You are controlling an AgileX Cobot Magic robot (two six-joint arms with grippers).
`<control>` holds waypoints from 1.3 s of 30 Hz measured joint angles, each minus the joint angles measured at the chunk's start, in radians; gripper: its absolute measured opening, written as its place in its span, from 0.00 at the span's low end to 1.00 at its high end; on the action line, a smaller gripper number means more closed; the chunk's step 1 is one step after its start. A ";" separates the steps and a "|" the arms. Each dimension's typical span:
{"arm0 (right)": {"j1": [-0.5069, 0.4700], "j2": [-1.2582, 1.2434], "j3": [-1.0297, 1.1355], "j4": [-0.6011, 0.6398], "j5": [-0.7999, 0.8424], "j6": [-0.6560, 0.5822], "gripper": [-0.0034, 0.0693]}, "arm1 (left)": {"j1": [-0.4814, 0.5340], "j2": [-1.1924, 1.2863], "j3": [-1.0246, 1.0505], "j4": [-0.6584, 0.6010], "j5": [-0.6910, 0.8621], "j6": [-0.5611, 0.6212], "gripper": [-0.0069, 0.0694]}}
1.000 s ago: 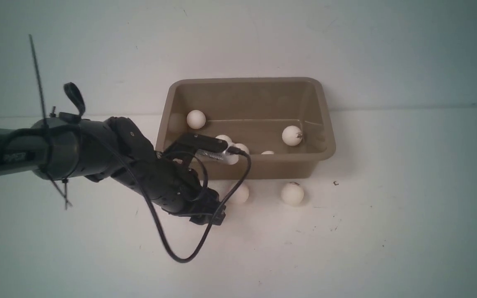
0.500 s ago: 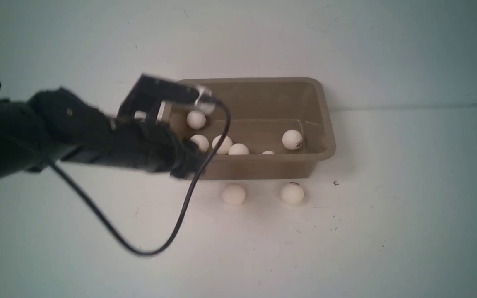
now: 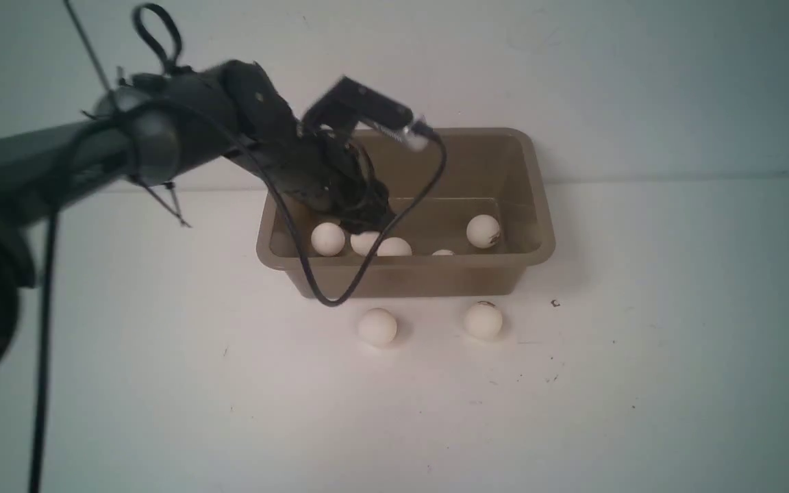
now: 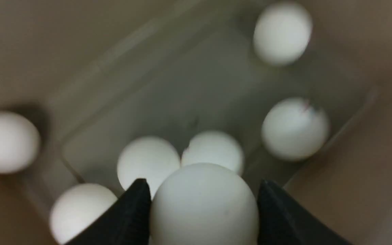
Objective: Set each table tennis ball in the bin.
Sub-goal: Use the left arm to put the table tennis ball into the box, then use the left arm to clamp the table tennis ball closest to it
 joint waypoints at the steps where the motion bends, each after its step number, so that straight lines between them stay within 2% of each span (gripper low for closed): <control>1: 0.000 0.000 0.000 0.000 0.000 0.000 0.68 | 0.000 0.032 -0.028 0.022 0.027 -0.004 0.55; 6: 0.000 0.000 0.000 0.005 0.000 0.003 0.68 | 0.000 0.110 -0.108 0.041 0.058 -0.009 0.61; 11: 0.000 0.000 0.000 0.020 0.000 0.004 0.68 | 0.000 0.118 -0.161 0.045 0.070 -0.026 0.78; 15: 0.000 0.000 0.000 0.020 0.000 0.004 0.68 | 0.000 0.105 -0.215 0.105 0.165 -0.080 0.79; 20: 0.000 0.000 0.000 0.020 0.000 0.004 0.68 | 0.001 -0.011 -0.261 0.250 0.435 -0.191 0.73; 24: 0.000 0.000 0.000 0.020 0.000 0.004 0.68 | 0.001 -0.117 -0.262 0.279 0.572 -0.243 0.65; 26: 0.000 0.000 0.000 0.020 0.000 0.004 0.68 | 0.001 -0.164 -0.244 0.267 0.574 -0.256 0.60; 31: 0.000 0.000 0.000 0.020 0.000 0.004 0.68 | 0.001 -0.366 -0.027 0.188 0.574 -0.254 0.43; 36: 0.000 0.000 0.000 0.020 0.000 0.004 0.68 | 0.001 -0.505 0.184 0.169 0.563 -0.242 0.35; 37: 0.000 0.000 0.000 0.020 0.000 0.004 0.68 | 0.001 -0.594 0.344 0.161 0.496 -0.237 0.32; 38: 0.000 0.000 0.000 0.020 0.000 0.004 0.68 | 0.001 -0.594 0.344 0.160 0.487 -0.237 0.31; 39: 0.000 0.000 0.000 0.020 0.000 0.004 0.68 | 0.001 -0.659 0.480 0.147 0.390 -0.236 0.30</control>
